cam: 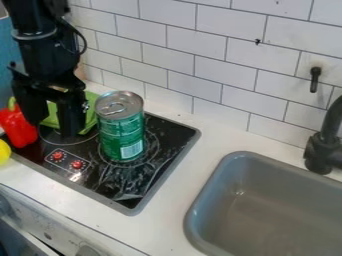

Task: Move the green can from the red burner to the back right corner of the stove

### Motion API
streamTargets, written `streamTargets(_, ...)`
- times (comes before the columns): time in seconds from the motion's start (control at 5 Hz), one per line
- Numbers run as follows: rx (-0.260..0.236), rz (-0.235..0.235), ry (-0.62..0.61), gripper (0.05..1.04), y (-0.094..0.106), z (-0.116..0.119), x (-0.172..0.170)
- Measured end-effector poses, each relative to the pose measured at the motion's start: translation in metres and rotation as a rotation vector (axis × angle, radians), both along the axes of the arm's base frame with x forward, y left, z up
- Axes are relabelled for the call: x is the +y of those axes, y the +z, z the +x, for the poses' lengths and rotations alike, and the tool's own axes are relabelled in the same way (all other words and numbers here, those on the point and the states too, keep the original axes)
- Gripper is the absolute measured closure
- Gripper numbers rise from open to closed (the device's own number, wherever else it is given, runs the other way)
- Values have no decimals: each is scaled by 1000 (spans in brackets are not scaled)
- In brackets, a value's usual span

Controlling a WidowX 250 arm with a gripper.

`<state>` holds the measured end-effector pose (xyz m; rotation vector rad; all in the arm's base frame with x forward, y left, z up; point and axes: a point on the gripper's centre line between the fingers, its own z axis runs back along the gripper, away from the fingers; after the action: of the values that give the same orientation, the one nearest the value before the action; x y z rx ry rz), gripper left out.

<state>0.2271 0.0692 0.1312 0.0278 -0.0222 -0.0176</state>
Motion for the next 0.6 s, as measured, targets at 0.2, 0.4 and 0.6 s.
streamTargets(0.2, 17, -7, 2, 83, -6, -1, -1)
streamTargets(0.4, -2, 12, -7, 83, -22, 3, -2)
streamTargets(0.6, -13, -1, -52, 83, -32, 10, -6)
